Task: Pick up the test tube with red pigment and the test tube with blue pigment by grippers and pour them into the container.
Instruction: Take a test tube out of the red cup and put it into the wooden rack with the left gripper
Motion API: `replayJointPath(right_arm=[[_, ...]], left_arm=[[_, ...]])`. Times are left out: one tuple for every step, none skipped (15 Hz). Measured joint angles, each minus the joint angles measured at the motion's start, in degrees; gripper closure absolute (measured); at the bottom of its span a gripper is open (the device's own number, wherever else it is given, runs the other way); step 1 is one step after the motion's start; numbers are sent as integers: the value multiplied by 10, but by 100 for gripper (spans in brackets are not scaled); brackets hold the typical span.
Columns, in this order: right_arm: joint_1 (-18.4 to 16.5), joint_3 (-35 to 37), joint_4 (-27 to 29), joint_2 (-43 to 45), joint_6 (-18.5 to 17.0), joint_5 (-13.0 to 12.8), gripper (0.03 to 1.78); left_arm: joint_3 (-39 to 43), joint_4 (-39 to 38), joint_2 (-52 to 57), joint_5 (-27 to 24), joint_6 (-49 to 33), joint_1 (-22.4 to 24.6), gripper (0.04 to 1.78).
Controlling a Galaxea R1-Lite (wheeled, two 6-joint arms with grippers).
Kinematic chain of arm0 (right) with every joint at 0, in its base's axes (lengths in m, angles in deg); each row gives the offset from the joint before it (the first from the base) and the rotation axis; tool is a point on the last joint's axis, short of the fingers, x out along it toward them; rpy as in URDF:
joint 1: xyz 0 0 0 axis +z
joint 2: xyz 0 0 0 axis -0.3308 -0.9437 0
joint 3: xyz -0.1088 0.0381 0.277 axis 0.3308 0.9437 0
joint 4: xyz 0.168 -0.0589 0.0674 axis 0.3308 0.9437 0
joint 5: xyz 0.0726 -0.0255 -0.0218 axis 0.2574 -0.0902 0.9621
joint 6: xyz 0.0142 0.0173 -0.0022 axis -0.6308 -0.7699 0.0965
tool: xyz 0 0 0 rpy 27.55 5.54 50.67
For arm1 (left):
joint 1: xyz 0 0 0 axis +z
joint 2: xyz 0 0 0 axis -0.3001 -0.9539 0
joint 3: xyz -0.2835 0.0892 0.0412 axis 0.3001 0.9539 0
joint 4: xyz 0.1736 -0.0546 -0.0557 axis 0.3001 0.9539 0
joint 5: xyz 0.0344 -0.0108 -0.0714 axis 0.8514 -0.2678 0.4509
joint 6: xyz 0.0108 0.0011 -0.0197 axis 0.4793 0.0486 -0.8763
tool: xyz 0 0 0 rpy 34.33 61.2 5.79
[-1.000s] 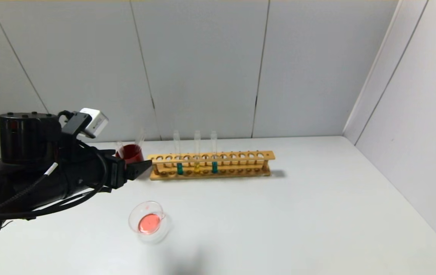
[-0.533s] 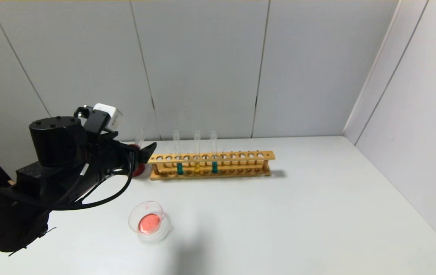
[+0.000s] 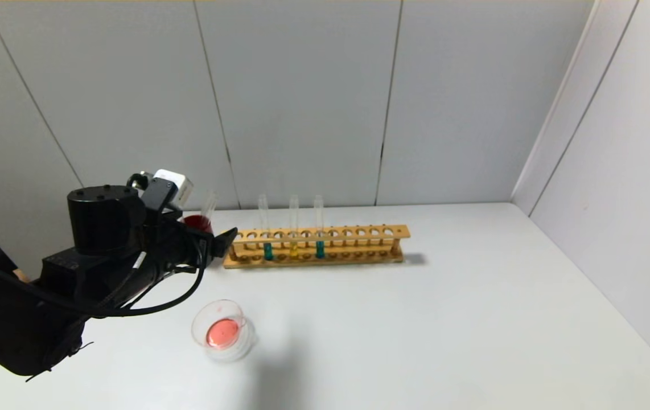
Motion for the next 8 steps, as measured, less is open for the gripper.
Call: replayJointPath(right_arm=[[0,0,0,0,0,0,6],[0,0,0,0,0,0,6],[0,0,0,0,0,0,6],[0,0,0,0,0,0,6],[0,0,0,0,0,0,6],[0,0,0,0,0,0,6],[0,0,0,0,0,0,6],[0,0,0,0,0,0,6]], left_arm=[[-3,12,2,-5,-2,0,7],[-8,17,4,-10,-7,-1,7],[-14,20,3,-12,-15,-1,7],[-19,19,1,-15,-24,-3,7],[-23,20,-2,-20,-33,-5,7],[-27,20,-5,-26,-37,-7,7],[-31,19,-9,-29,-38,-8,7],[-36,19,-14,-31,-40,-9,7]])
